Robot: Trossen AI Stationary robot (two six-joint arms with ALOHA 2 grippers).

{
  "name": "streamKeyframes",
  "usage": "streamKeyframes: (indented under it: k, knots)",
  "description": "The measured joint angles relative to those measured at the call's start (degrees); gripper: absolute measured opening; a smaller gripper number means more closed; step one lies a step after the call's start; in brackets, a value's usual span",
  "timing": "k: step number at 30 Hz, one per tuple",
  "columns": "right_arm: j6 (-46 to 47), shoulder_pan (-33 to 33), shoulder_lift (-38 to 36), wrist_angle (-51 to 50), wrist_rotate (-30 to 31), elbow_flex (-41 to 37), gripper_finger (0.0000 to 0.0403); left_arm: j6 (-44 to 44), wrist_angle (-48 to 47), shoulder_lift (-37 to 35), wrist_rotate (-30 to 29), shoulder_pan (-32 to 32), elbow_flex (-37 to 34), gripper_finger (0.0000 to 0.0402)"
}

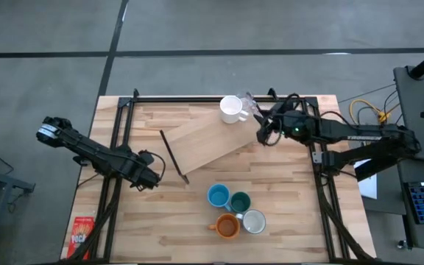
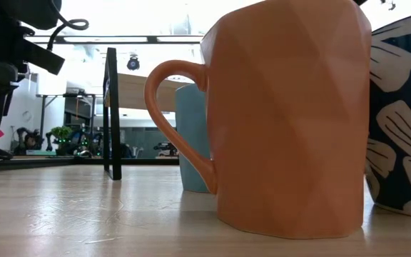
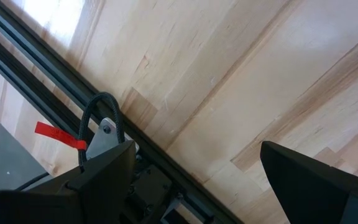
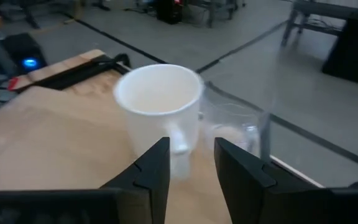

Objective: Stack small to large cups/mugs on shelf
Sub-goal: Put the orange mug on the shelf

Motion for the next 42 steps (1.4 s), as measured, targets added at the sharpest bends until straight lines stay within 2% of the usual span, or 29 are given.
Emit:
streamKeyframes:
  k: [3,11,14,18,27,34,38,42]
  knots:
    - [-0.13,3.94,-1.59,0.01,-0.01,-0.45,0.0118,0.17,2.37,-0.02,0.06,-0.48,-0.09,0.0331]
    - [-1.61,15.56,-2.62,0.70,0.87,-0.96,0.0118,18.84,40.24,1.29,8.34,-6.38,-1.94,0.0331]
    - [-2.04,19.12,-2.36,0.69,3.15,-0.96,0.0118,24.48,50.49,3.44,9.19,-9.95,-1.83,0.0331]
    - [-2.40,23.24,-1.78,1.03,4.33,-1.45,0.0118,27.85,57.27,7.61,9.55,-13.60,-0.63,0.0331]
    - [-2.85,32.49,2.24,6.34,4.46,-4.79,0.0118,31.87,59.77,21.53,11.19,-14.42,4.81,0.0331]
    - [-4.37,40.18,10.03,13.74,4.45,-5.22,0.0111,43.27,56.14,29.10,11.28,-14.30,13.66,0.0331]
    - [-8.50,43.93,14.61,18.98,4.47,-5.22,0.0088,49.62,51.68,30.36,6.39,-13.99,18.84,0.0331]
    - [-11.53,46.30,17.25,22.05,6.19,-4.30,0.0041,53.70,48.34,29.71,-4.81,-13.96,22.06,0.0325]
